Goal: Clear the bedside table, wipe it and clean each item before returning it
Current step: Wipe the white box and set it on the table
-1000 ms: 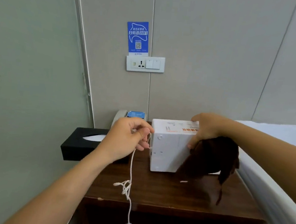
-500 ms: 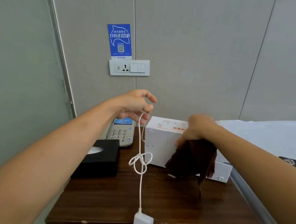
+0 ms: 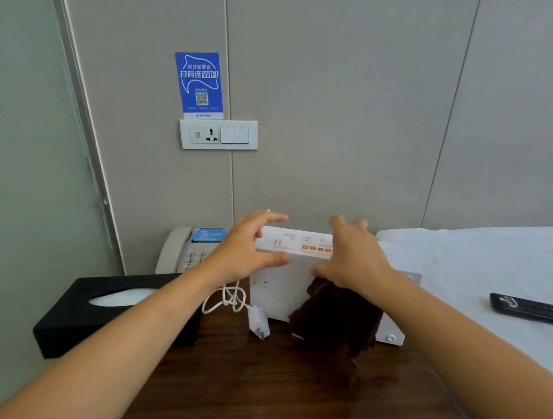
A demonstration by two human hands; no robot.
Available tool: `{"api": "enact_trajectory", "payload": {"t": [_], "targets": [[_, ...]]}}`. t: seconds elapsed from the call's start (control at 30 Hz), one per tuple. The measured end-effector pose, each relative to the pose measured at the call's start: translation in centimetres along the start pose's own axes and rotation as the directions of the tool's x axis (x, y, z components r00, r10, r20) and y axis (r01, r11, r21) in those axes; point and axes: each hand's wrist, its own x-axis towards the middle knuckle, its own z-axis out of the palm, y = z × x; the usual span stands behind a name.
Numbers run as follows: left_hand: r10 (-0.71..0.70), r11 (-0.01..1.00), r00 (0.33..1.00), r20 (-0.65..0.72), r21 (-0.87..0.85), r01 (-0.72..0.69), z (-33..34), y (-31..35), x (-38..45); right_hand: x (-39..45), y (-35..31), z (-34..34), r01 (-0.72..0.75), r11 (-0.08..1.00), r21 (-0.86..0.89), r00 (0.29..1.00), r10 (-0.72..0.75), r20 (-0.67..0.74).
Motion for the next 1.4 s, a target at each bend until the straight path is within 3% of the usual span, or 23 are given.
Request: {"api": "enact_trajectory", "payload": {"t": [0.17, 0.33, 0.43, 0.57, 0.63, 0.73, 0.8, 0.87, 0.93, 1.0, 1.1, 1.23, 1.4], "targets": [[0.021, 0.957, 0.991, 0.132, 0.283, -0.058, 1.0, 1.5, 0.7, -0.4, 2.8, -3.9, 0.214, 0.957, 0.198, 0.974, -0.193, -0.119], [-0.097, 0.875, 0.957, 0.273, 0.482, -0.048, 1.7, 2.2, 4.2, 2.4, 6.9, -7.1, 0.28, 0.913, 0.297, 0.924, -0.172, -0.343], [-0.165, 0.858, 0.922, 0.35, 0.512, -0.041, 2.3, 2.1, 5.4, 3.7, 8.3, -5.0, 0.287, 0.947, 0.148, 0.904, -0.216, -0.37], [-0.134, 0.845, 0.94, 0.314, 0.532, -0.057, 2.9, 1.4, 5.5, 2.8, 8.3, -1.7, 0.248, 0.967, 0.061, 0.913, -0.212, -0.348], [-0.115, 0.843, 0.944, 0.31, 0.533, -0.072, 3.0, 1.2, 5.5, 0.7, 8.4, -1.2, 0.244, 0.97, 0.02, 0.935, -0.23, -0.271], [-0.074, 0.842, 0.941, 0.329, 0.526, -0.117, 2.9, 0.9, 5.6, -3.0, 9.6, -0.2, 0.15, 0.943, -0.298, 0.946, -0.224, -0.234], [-0.061, 0.852, 0.936, 0.347, 0.506, -0.132, 2.7, 0.9, 5.9, -3.5, 10.3, 0.5, 0.113, 0.922, -0.369, 0.957, -0.201, -0.208], [-0.042, 0.86, 0.933, 0.358, 0.489, -0.149, 2.6, 0.8, 6.2, -3.4, 10.6, 0.5, 0.193, 0.947, -0.258, 0.95, -0.246, -0.194], [-0.02, 0.862, 0.926, 0.376, 0.476, -0.174, 2.6, 0.7, 6.5, -3.8, 11.2, -0.7, 0.239, 0.971, 0.017, 0.939, -0.226, -0.259], [-0.009, 0.871, 0.914, 0.404, 0.453, -0.192, 2.5, 0.4, 6.9, -4.4, 12.4, -2.4, 0.123, 0.913, 0.388, 0.949, 0.006, -0.314], [0.022, 0.892, 0.888, 0.46, 0.393, -0.226, 2.0, -0.1, 7.4, -6.0, 13.8, -3.4, -0.077, 0.673, 0.736, 0.897, 0.369, -0.243], [0.059, 0.918, 0.821, 0.568, 0.292, -0.268, 1.4, -0.3, 8.9, -8.8, 13.1, 0.2, -0.127, 0.402, 0.907, 0.832, 0.541, -0.123], [0.019, 0.907, 0.771, 0.637, 0.313, -0.281, 1.1, -0.3, 10.6, -10.2, 11.9, 3.4, -0.131, 0.274, 0.953, 0.755, 0.65, -0.083]]}}
